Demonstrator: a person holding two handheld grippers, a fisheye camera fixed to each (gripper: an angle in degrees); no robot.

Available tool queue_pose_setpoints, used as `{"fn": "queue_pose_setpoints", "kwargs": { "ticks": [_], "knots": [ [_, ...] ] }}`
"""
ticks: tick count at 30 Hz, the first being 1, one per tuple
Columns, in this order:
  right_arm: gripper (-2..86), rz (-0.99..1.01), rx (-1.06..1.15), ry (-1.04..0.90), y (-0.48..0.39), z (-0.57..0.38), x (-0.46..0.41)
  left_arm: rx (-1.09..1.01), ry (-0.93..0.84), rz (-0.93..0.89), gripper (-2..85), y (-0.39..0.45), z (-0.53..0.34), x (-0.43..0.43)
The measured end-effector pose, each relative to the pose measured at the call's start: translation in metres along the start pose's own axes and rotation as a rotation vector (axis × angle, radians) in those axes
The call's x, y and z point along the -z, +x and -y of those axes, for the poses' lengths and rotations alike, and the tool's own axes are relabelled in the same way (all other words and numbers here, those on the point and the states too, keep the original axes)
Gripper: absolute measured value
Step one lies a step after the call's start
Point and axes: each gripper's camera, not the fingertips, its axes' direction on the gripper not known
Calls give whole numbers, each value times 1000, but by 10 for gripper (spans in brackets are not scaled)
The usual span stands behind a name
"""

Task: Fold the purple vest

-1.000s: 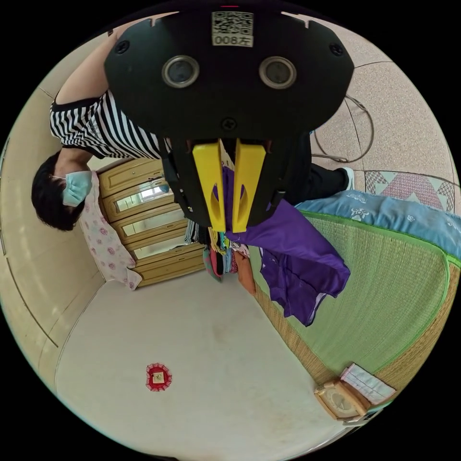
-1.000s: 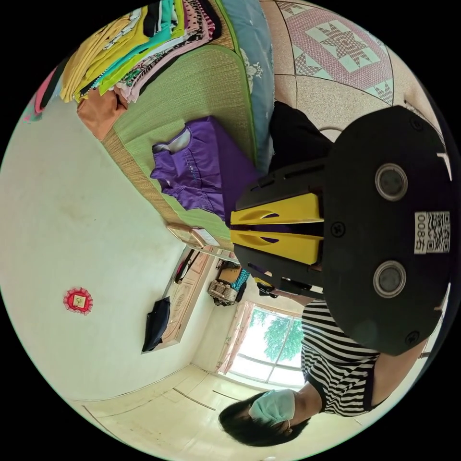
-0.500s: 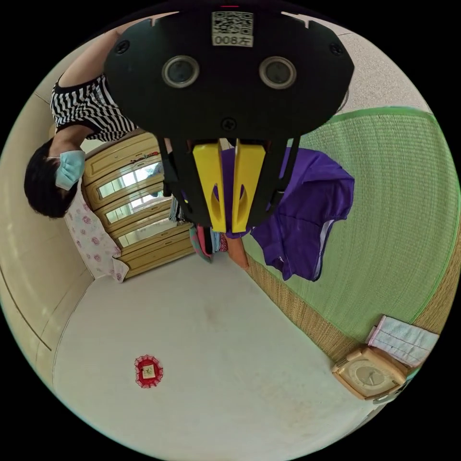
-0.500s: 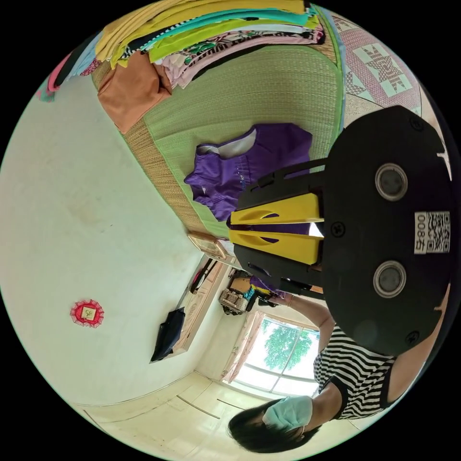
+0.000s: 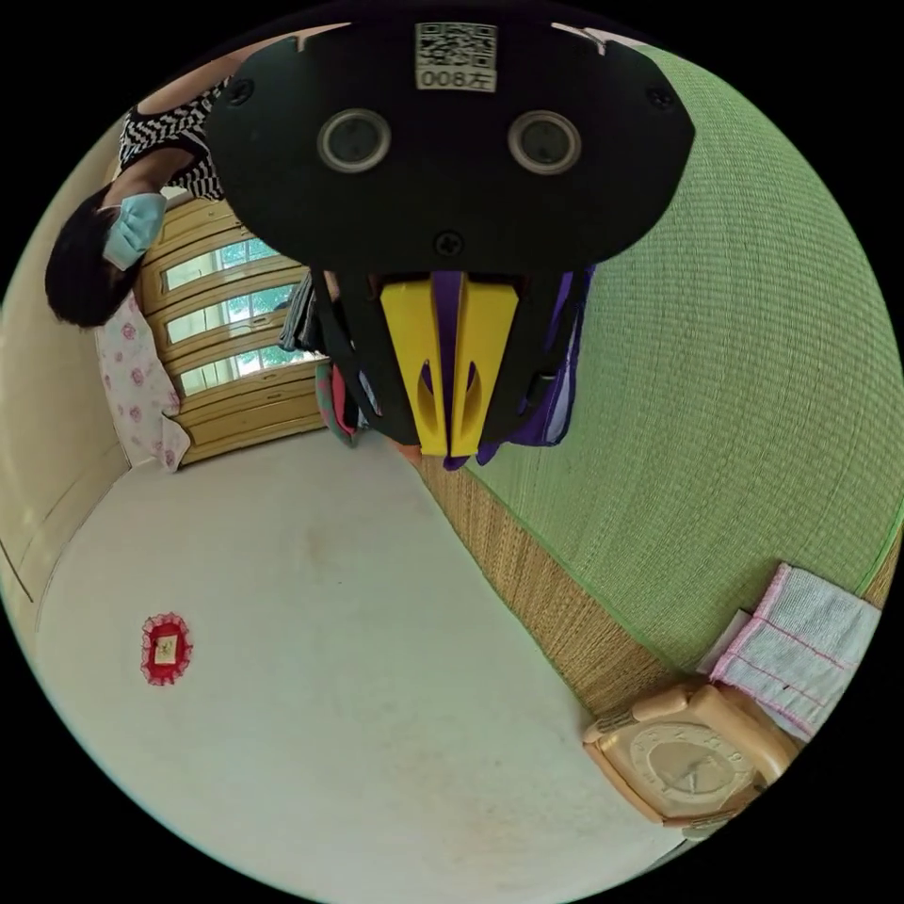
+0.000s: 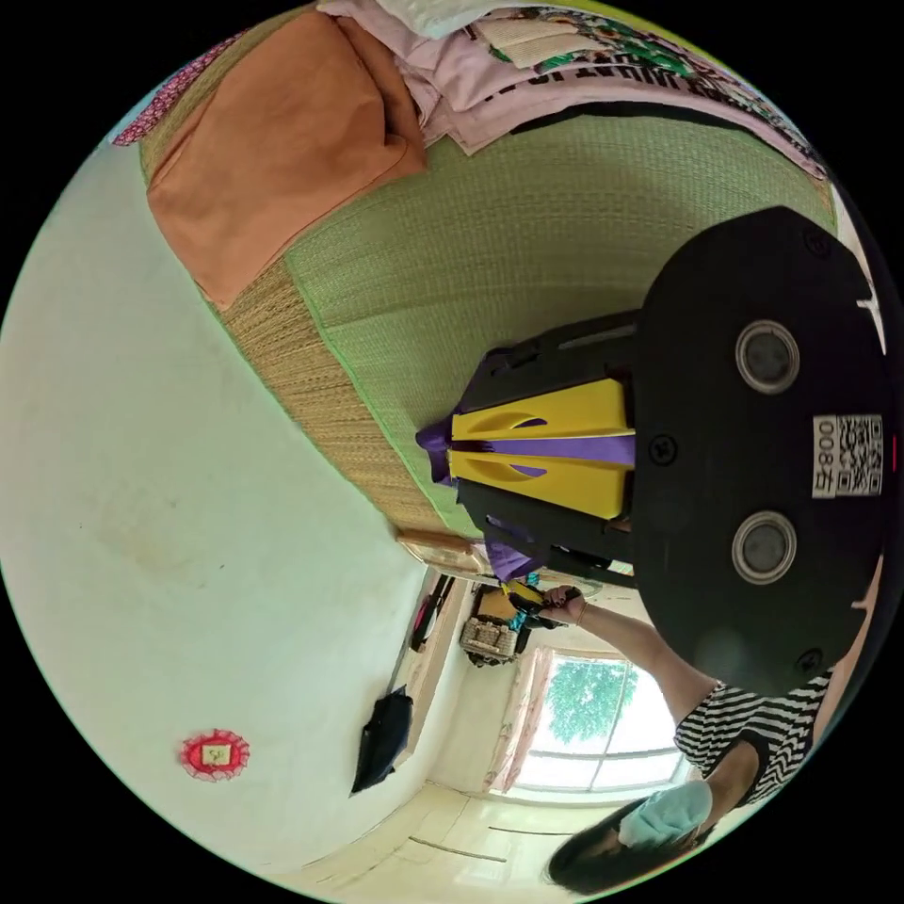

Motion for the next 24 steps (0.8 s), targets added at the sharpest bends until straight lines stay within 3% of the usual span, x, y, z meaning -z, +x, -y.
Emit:
{"fn": "queue_pose_setpoints", "kwargs": {
  "ticks": [5,16,24],
  "knots": [
    [30,17,-90,-113,43,29,-71,69,-51,121,10,-23,33,-41],
    [76,31,-132,-71,64,20,-98,21,-29,33,74,-18,52,-40],
    [96,-39,-74,-205,42,-109,-84,8,-227,95,109,3,-39,6]
  ]
}}
